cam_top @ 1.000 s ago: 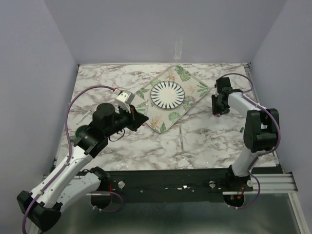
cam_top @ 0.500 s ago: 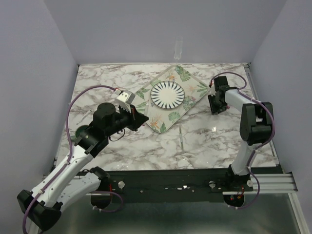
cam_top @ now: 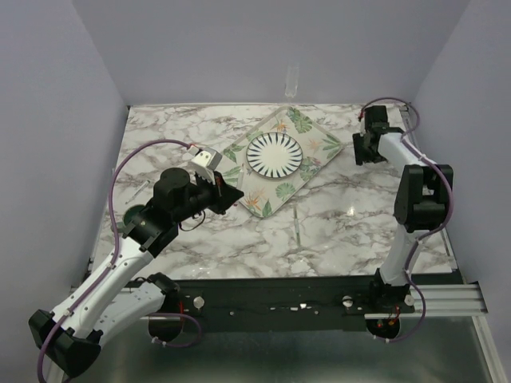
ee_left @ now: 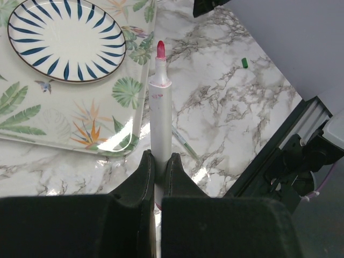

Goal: Insert the pens into the pen caps

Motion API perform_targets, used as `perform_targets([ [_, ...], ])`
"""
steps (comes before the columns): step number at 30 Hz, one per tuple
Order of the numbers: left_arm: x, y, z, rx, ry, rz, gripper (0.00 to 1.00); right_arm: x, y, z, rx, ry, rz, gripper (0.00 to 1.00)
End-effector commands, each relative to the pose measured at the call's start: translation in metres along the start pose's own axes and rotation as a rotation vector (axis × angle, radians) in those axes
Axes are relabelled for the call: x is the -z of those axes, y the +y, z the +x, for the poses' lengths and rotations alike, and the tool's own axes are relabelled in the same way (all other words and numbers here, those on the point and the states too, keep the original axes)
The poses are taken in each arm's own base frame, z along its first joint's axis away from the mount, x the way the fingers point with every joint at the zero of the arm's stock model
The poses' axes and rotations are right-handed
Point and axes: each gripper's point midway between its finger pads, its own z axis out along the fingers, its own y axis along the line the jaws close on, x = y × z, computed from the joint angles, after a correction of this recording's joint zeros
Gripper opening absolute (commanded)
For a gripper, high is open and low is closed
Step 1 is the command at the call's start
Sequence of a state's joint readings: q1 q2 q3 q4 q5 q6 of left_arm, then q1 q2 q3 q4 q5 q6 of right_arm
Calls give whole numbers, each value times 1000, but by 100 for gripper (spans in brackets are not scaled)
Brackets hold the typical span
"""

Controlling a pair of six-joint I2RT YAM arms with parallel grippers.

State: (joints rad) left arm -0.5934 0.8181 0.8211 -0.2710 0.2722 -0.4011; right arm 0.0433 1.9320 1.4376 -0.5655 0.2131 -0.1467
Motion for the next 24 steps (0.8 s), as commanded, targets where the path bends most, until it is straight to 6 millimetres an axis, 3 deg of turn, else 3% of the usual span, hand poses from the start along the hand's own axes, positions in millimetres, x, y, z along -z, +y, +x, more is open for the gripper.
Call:
perform_targets([
  [1, 0, 1, -3, -12, -23, -8, 0, -3, -44, -50, -239, -112, 48, 61],
  [5, 1, 3, -4, -13, -28, -18, 0, -12, -80, -72, -380, -105, 166, 64],
  [11, 0, 6, -4, -17, -30, -35, 0, -27, -108, -105, -599, -179, 223, 66],
  [17, 1, 8, -4, -18, -32, -43, 0, -42, -125, -125, -810, -264, 196, 66],
  [24, 1, 8, -5, -21, -38, -46, 0, -66, -144, -131, -1039, -328, 109, 66],
])
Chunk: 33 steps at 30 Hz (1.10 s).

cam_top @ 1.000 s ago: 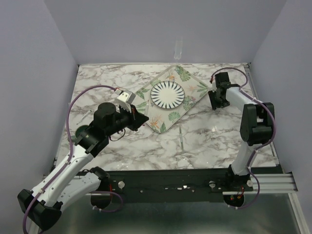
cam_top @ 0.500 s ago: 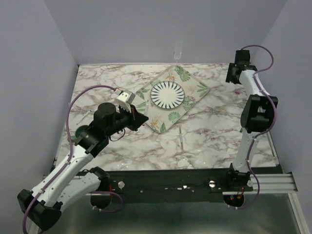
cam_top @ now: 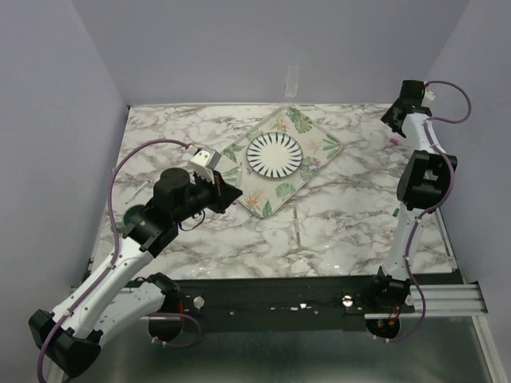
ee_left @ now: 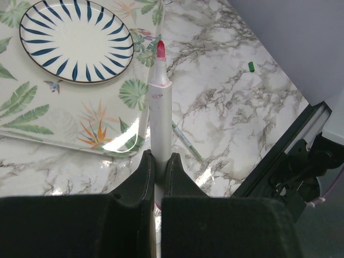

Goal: Insert the pens into the pen caps

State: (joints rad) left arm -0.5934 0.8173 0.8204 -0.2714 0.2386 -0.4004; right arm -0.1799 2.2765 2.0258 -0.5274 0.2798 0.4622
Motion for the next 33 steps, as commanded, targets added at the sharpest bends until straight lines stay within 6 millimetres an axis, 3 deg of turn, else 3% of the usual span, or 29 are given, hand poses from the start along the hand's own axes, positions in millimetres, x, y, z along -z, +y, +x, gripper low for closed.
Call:
perform_targets([
  [1, 1, 2, -4, -20, -30, -14, 0, -30, 0, -7, -243, -10, -53, 66],
  [10, 0, 3, -4, -21, -33, -17, 0, -56, 9, -20, -420, -58, -114, 65],
  [19, -1, 6, -4, -19, -38, -27, 0, -69, 6, -14, -524, -46, -80, 65],
  [24, -3, 8, -2, -17, -32, -35, 0, -72, -12, 2, -653, 12, 1, 65],
  [30, -5, 10, -1, -12, -27, -45, 0, -78, -22, 31, -864, 106, 30, 63],
  [33, -6, 12, -1, -11, -27, -51, 0, -78, -22, 35, -919, 106, 31, 60],
])
